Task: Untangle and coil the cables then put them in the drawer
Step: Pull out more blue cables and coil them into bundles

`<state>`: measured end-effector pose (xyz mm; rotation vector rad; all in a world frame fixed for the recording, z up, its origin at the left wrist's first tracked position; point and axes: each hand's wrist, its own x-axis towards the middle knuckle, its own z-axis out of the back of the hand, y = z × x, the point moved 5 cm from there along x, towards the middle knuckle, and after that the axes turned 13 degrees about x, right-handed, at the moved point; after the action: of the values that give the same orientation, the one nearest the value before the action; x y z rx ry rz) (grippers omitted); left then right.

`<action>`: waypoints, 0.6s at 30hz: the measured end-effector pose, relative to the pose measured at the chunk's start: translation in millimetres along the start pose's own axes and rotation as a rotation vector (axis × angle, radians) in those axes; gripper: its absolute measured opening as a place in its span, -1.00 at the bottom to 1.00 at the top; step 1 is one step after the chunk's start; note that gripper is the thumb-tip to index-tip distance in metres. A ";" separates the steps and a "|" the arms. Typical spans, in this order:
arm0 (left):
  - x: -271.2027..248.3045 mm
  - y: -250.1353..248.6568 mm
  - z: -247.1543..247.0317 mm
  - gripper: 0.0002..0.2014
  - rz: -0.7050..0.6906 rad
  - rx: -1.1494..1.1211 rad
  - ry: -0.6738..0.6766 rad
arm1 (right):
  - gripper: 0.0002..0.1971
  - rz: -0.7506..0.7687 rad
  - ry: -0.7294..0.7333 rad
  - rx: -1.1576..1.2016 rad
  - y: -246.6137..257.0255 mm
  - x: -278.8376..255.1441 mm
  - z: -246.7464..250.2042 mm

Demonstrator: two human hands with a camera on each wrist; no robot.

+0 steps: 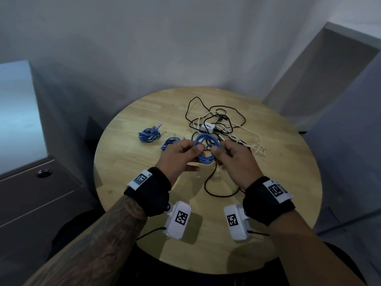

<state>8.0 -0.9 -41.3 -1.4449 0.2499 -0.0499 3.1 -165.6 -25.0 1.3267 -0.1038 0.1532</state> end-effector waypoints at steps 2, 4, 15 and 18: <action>0.4 0.7 -1.2 -0.71 -0.005 0.013 -0.043 | -0.69 0.044 -0.064 -0.044 1.8 -0.3 3.4; -0.3 0.2 3.2 -0.70 -0.003 0.047 -0.141 | -0.77 0.158 -0.152 -0.149 8.2 -1.5 7.5; -3.6 -19.1 27.3 -0.88 -0.151 0.020 -0.232 | -0.75 -0.193 -0.021 0.490 -1.7 -0.4 -7.4; -8.2 -21.8 17.8 -0.76 -0.186 0.135 -0.188 | -0.77 -0.195 -0.121 0.553 -2.5 -2.7 -5.7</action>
<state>6.1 15.2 -16.8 -1.3246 -0.0418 -0.0806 0.8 -160.8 -29.3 1.8884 -0.0330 -0.0726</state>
